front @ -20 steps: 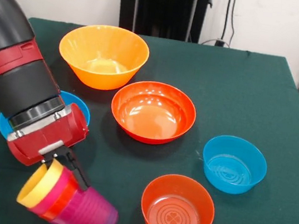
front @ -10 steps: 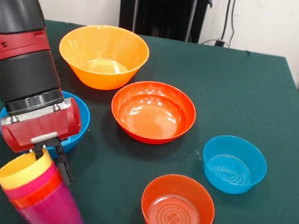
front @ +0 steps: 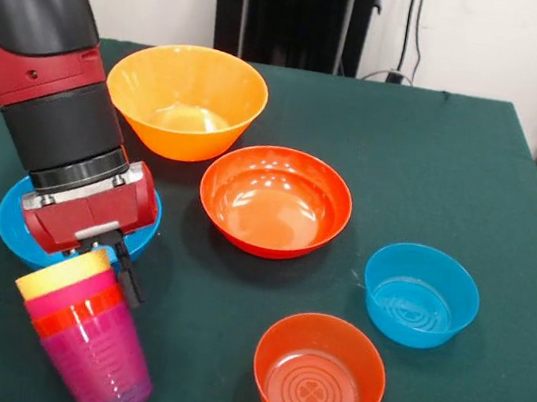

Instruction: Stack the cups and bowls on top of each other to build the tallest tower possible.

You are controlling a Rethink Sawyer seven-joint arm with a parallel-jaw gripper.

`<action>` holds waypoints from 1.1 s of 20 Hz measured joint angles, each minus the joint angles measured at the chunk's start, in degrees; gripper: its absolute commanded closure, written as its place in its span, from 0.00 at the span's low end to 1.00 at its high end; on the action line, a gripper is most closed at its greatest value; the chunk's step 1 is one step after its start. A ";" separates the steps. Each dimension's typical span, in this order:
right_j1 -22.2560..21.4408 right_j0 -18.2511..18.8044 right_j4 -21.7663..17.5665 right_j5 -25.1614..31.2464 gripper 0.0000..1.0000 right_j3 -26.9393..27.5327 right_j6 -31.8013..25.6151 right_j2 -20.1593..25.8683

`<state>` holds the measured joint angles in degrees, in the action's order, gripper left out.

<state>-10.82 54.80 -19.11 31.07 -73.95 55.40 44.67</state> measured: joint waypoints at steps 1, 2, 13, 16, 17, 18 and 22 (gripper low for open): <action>-0.16 -0.08 0.14 -0.01 1.00 -0.25 0.00 -0.31; -0.25 -0.14 0.29 -0.02 1.00 -0.43 0.00 -0.59; -1.65 -1.05 2.27 -0.01 1.00 -2.20 0.14 -2.59; -2.18 -1.69 2.97 -0.02 1.00 -2.57 0.40 -3.41; -2.47 -2.01 3.21 -0.02 1.00 -2.72 0.66 -3.75; -2.64 -2.19 3.34 -0.01 1.00 -2.81 0.84 -3.94; -3.65 -3.18 4.24 -0.02 1.00 -3.57 2.49 -5.20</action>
<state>-14.46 51.62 -14.87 31.05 -77.52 57.89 39.47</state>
